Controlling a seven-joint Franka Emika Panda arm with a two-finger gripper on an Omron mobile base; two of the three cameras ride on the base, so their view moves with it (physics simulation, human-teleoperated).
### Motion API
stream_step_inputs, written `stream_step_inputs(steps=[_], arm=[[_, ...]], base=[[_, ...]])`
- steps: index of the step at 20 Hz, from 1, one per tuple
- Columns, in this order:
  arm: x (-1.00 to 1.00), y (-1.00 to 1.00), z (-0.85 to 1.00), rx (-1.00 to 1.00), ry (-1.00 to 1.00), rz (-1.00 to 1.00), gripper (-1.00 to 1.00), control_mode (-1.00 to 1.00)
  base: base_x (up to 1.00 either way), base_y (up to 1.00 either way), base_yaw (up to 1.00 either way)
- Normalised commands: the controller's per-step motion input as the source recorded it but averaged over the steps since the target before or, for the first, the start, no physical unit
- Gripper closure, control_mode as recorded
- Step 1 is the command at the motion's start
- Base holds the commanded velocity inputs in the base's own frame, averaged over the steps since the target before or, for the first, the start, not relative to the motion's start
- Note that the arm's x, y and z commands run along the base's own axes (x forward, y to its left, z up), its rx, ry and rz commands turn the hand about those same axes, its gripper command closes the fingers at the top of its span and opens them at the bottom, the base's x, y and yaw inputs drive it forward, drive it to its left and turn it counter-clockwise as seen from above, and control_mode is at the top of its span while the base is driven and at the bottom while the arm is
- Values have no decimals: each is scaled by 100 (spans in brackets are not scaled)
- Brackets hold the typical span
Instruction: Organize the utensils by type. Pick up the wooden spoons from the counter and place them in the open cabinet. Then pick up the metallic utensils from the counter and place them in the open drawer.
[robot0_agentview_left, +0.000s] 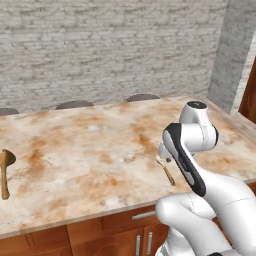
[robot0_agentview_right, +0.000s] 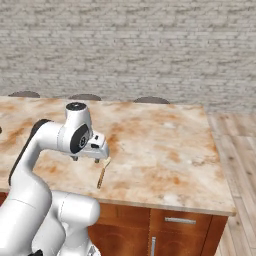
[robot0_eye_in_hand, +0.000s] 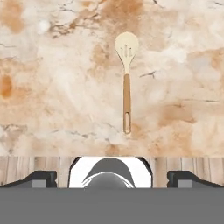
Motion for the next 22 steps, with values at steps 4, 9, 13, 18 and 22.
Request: stream_step_inputs(steps=[4,9,13,18,22], arm=[[32,-19,-38,0,3,0,-100,-100],[32,-14,-48,0,1,0,-100,-100],[27,-2,-52,0,0,0,-100,-100],[31,0,-39,0,1,0,-100,-100],[19,0,-37,0,1,0,-100,-100]], base=[[0,0,0],[0,0,0],[0,0,0],[0,0,0],[0,0,0]])
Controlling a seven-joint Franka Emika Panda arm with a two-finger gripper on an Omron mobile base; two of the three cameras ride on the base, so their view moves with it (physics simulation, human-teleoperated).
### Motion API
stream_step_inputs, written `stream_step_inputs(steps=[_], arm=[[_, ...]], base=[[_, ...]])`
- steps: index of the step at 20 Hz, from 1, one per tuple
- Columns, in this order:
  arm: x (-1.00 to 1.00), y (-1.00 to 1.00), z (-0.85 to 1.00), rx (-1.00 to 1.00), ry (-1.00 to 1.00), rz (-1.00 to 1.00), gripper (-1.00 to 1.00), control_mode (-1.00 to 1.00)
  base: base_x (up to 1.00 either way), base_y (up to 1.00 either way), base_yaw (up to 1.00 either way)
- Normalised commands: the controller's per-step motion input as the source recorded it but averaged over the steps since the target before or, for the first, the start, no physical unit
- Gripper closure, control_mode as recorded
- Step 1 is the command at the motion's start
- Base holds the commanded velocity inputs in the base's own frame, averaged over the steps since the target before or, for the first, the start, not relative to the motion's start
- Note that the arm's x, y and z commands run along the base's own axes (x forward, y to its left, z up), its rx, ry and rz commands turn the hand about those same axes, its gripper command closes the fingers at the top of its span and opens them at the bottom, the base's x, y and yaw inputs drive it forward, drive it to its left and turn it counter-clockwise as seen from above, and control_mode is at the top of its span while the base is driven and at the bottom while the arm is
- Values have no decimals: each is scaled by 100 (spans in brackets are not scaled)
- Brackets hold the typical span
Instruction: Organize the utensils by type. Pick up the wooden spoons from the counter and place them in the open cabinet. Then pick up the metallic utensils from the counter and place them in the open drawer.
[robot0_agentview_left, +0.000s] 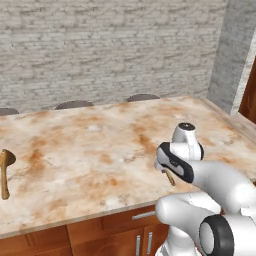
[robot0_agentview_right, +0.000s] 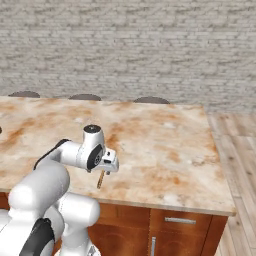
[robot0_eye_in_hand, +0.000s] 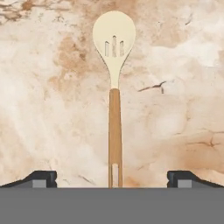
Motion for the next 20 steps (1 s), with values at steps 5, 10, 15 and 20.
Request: stream_step_inputs(steps=[5,10,15,20], arm=[[15,0,-39,0,1,0,-100,-100],[11,0,-32,0,1,0,-100,-100],[8,0,-43,0,0,0,-100,-100],[6,0,-36,0,1,0,-100,-100]], base=[[0,0,0],[0,0,0],[0,0,0],[0,0,0]])
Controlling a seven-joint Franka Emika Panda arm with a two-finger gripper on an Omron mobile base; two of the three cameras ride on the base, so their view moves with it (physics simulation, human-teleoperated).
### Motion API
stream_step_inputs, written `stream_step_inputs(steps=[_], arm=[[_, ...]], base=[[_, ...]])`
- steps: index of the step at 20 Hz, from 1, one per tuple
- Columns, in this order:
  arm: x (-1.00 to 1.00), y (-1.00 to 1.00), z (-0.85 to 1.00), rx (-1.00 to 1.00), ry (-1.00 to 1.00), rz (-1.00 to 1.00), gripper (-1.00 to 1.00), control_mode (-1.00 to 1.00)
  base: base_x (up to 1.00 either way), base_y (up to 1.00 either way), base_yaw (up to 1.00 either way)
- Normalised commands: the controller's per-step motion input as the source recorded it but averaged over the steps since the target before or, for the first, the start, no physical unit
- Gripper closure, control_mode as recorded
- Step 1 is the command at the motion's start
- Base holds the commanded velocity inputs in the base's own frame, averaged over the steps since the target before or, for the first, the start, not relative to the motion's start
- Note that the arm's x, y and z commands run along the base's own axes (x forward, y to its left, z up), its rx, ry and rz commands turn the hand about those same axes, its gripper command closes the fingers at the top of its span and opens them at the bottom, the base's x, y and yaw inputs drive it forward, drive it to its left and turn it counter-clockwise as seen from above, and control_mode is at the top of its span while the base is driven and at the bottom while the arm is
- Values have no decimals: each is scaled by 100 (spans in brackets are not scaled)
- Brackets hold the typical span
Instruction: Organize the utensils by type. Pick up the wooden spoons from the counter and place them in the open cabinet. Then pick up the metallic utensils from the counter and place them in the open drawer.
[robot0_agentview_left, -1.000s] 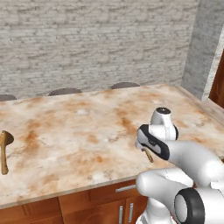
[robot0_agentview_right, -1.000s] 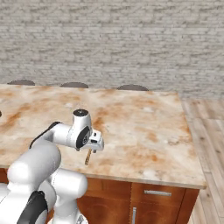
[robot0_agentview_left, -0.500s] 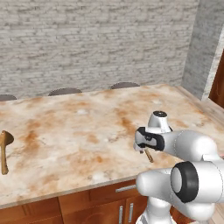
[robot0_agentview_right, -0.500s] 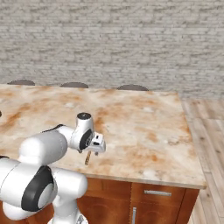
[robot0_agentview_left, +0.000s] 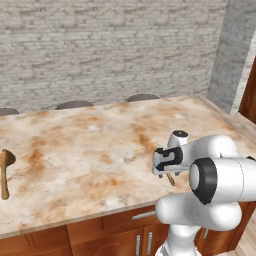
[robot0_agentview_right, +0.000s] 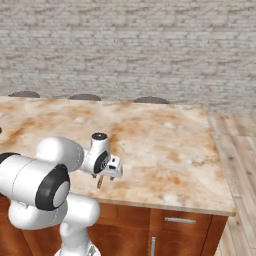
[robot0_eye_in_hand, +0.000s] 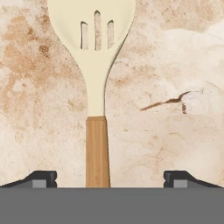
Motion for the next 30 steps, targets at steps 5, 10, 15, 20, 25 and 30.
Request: stream_step_inputs(steps=[5,10,15,20,25,30], arm=[[0,0,-1,0,0,0,-100,-100],[0,0,0,0,0,0,100,-100],[0,0,0,0,0,0,100,-100],[0,0,0,0,0,0,100,-100],[0,0,9,0,-2,0,100,-100],[-1,0,65,0,-7,0,100,-100]], base=[[0,0,0],[0,0,0],[0,0,0],[0,0,0],[0,0,0],[0,0,0]])
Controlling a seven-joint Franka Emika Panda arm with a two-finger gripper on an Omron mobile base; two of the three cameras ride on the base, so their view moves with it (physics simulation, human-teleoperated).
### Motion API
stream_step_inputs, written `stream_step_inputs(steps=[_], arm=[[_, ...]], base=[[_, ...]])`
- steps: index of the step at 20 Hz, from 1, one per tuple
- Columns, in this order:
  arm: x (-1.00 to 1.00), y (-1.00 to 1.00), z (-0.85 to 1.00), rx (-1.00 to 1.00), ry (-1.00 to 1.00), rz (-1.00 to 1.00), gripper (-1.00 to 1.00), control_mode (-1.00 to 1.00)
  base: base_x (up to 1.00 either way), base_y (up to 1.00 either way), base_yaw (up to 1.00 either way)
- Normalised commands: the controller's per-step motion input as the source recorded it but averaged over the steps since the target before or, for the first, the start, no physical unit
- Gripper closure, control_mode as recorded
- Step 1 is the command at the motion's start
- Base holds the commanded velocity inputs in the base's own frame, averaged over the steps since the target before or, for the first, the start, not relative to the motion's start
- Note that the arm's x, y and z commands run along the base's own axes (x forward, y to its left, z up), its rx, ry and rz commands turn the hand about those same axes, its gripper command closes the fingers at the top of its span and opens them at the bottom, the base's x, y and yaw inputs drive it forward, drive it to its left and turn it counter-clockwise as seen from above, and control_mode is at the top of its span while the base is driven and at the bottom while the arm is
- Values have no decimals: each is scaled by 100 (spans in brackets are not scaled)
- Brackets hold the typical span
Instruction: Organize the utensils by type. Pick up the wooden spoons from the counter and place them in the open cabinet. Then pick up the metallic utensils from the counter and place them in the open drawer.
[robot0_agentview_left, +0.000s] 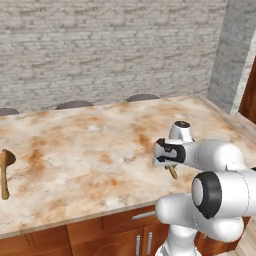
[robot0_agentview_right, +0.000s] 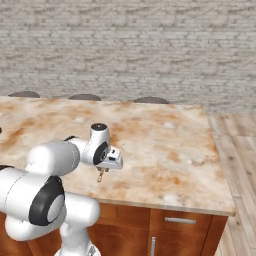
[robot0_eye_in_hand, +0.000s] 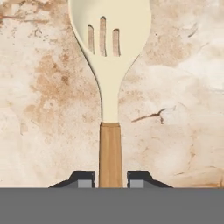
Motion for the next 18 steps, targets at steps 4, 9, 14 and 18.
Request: stream_step_inputs(steps=[4,9,14,18], arm=[[0,0,100,0,-4,-1,100,-100],[-3,0,100,0,1,-4,100,-100],[-21,0,82,-3,-5,-5,100,-100],[-9,0,85,-1,-9,0,100,-100]], base=[[0,0,0],[0,0,0],[0,0,0],[0,0,0]])
